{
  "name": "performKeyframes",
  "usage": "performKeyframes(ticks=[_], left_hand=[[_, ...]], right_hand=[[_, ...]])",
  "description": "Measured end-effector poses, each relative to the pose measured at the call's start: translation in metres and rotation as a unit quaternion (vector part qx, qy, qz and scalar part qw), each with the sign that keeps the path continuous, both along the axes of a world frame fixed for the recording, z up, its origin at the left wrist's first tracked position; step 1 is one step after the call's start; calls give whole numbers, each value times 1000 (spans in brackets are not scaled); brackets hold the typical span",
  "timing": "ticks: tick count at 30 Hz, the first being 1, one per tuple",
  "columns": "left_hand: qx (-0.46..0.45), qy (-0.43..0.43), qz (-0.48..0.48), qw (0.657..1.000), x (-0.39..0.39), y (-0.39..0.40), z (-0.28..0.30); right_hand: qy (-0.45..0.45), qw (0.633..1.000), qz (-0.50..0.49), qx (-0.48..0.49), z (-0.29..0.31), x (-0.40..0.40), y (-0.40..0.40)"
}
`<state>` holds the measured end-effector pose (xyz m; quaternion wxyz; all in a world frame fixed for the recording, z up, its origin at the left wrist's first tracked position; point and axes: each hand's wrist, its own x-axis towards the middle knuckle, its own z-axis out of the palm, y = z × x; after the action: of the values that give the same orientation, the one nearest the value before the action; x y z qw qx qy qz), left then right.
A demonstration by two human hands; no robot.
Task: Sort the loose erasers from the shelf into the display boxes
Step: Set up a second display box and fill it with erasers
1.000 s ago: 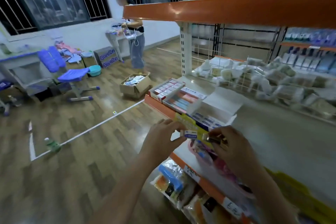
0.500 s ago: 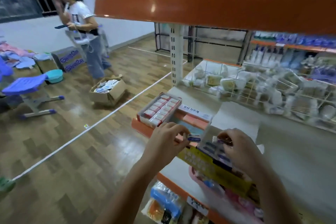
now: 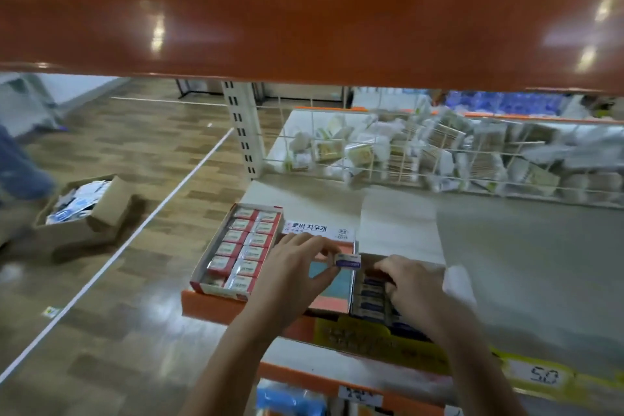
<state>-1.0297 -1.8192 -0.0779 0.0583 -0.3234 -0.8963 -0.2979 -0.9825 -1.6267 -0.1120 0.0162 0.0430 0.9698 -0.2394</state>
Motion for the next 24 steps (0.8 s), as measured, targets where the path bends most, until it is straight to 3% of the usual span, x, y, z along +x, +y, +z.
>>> performKeyframes(ticks=[7,14,18,24], left_hand=[[-26,8,-71,997,-24,14,3],[-59,-5,-149,987,-16,57,5],[-123,16,-148,981,-7,84,0],[-232,66,-120,963,-10,97,-14]], right_hand=[[-13,999,-10,-30,6,10,-5],[98,982,-163,16,23,45,30],[117,961,-249,11,23,62,46],[90,955,-282,-11,13,69,48]])
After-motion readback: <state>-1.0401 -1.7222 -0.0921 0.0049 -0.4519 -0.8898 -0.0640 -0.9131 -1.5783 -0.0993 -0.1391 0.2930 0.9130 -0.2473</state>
